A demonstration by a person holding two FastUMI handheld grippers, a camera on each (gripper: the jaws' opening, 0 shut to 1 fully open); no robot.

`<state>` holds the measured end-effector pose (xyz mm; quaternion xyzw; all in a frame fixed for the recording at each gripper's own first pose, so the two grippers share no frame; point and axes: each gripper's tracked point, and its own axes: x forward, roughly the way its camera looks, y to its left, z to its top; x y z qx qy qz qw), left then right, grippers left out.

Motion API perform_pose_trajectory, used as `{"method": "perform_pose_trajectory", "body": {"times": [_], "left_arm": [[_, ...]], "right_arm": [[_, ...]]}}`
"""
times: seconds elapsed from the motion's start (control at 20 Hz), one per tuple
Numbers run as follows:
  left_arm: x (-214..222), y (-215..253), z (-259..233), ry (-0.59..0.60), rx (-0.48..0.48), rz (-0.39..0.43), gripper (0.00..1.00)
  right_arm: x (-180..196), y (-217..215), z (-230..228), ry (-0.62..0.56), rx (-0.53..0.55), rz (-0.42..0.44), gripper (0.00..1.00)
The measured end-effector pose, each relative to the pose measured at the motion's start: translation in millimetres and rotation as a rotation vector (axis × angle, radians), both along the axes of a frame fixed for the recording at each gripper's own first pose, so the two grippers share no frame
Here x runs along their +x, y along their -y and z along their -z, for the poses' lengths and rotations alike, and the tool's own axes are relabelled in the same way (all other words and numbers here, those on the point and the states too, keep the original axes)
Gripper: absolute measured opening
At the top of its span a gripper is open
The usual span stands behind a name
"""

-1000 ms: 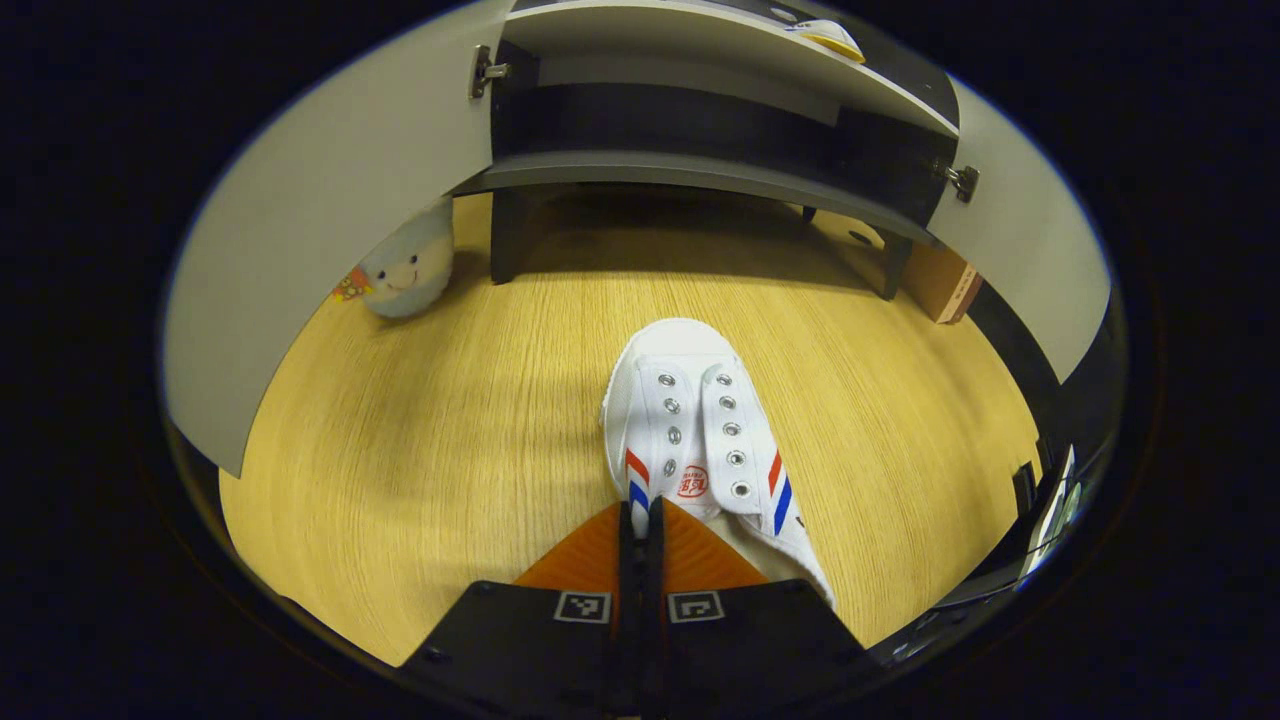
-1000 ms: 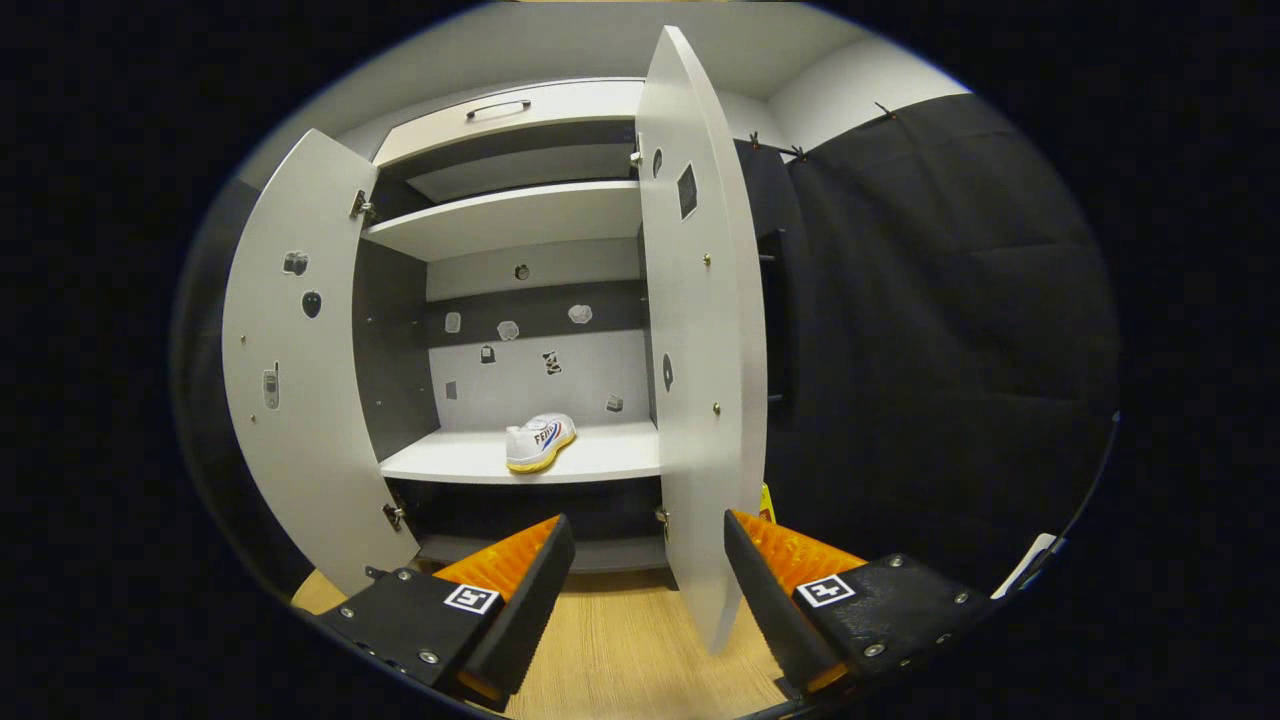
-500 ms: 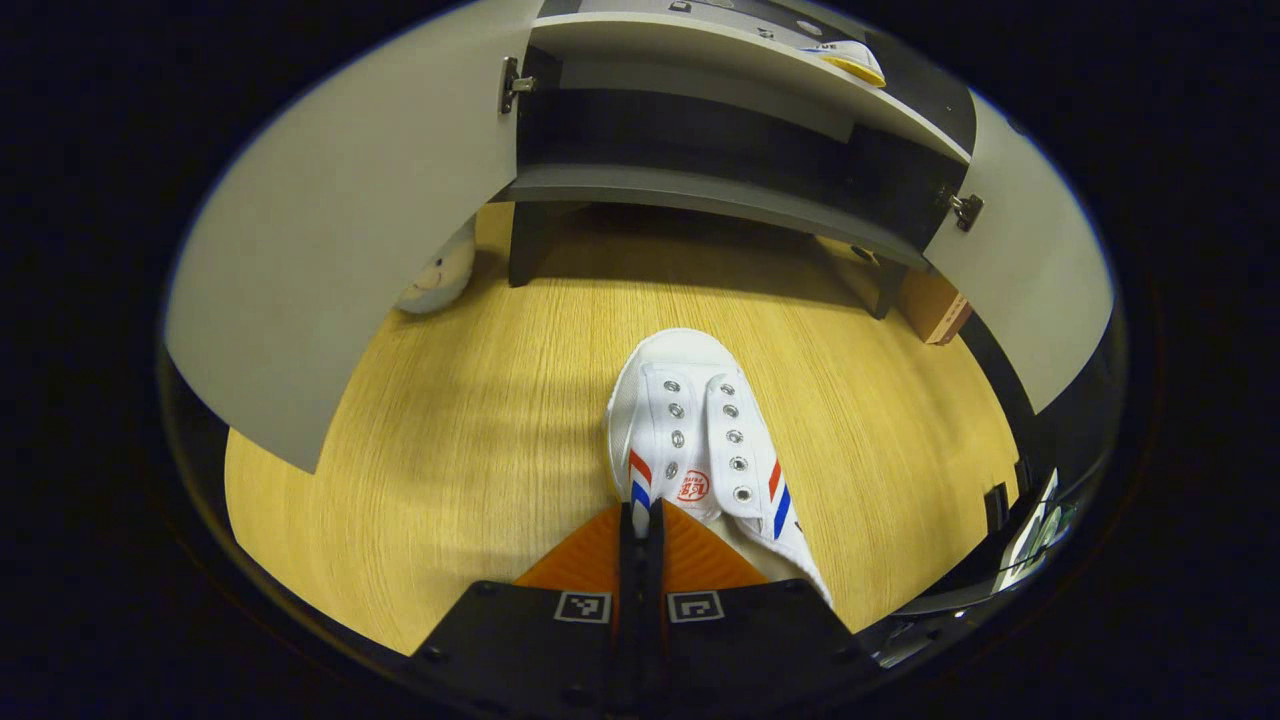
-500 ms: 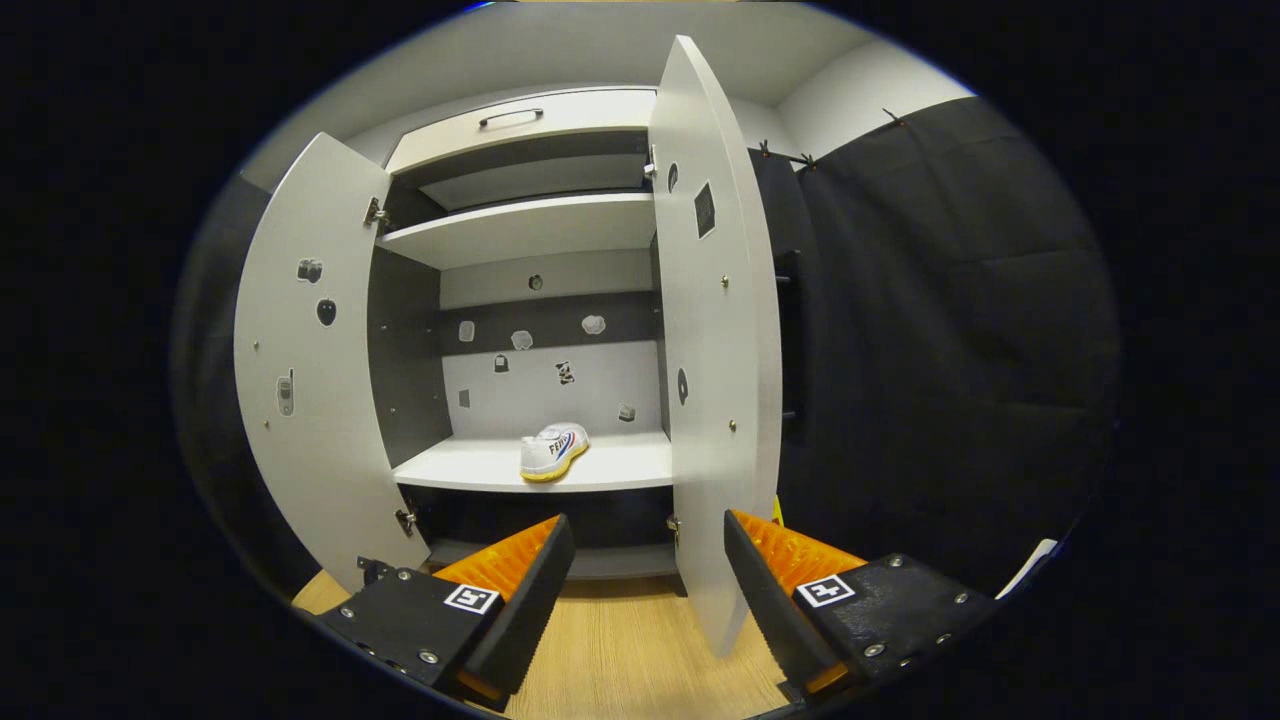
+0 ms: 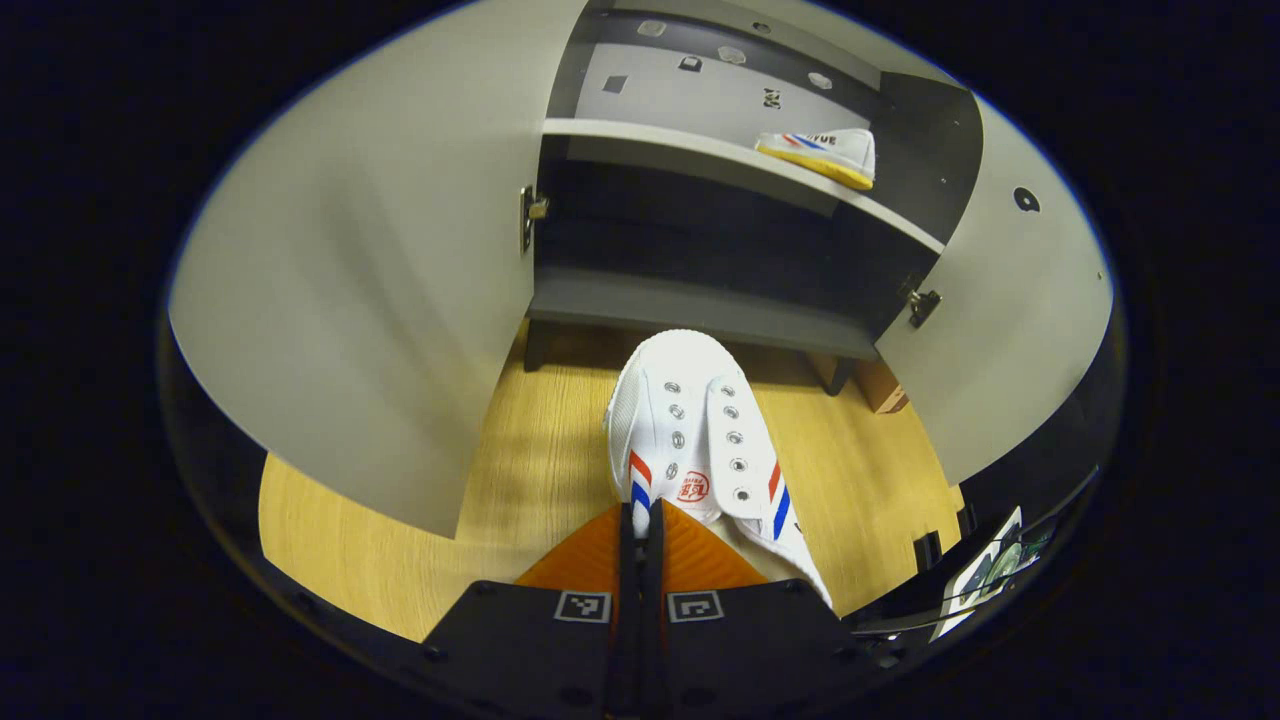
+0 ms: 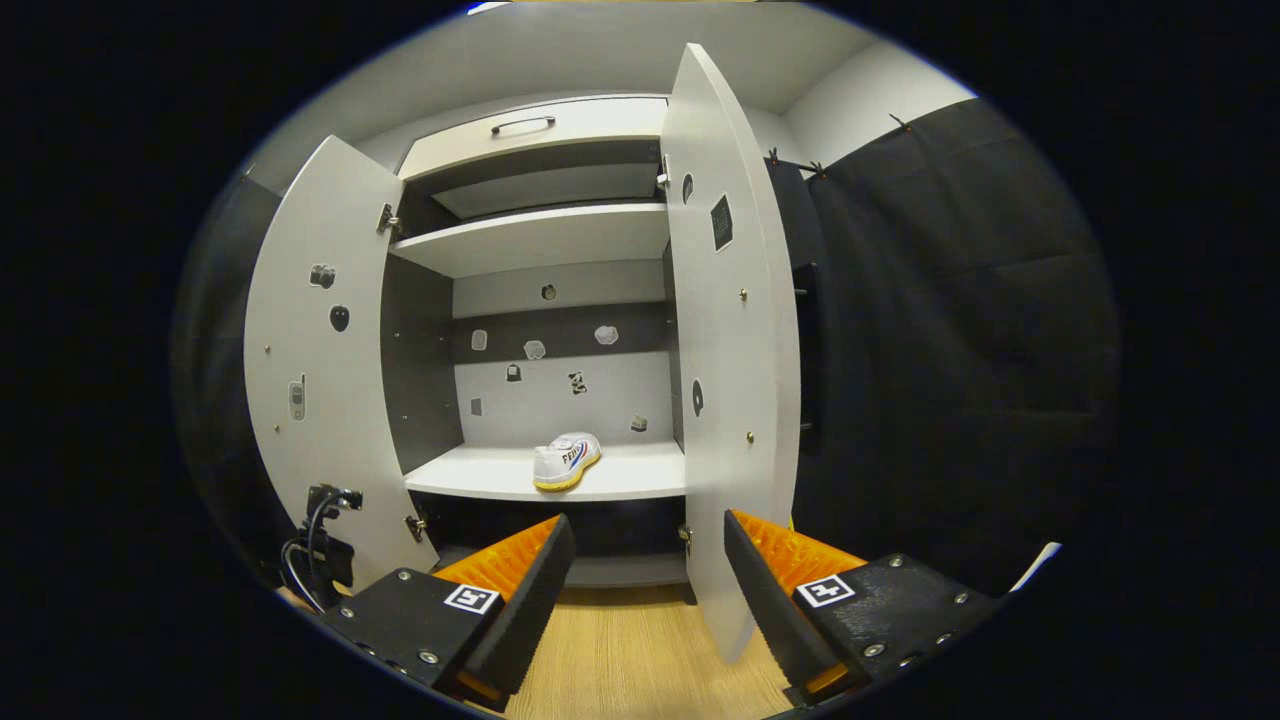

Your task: Grab one shoe with the right hand and put it into the shoe cabinet, grab the other shoe with the left hand and put it into the shoe cabinet; then close the right door with the right hand and the left door with the left hand.

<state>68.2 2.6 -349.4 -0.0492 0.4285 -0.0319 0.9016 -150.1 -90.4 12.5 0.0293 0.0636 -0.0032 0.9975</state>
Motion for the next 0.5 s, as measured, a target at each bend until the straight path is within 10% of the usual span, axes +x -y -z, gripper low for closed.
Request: {"method": "perform_pose_trajectory", "body": {"times": [0.5], "left_arm": [[3.2,-29.4,-129.7,0.182,-0.044,0.046,0.06]], "right_arm": [[-6.3,12.1,-9.0,0.023,0.003,0.019,0.93]]}}
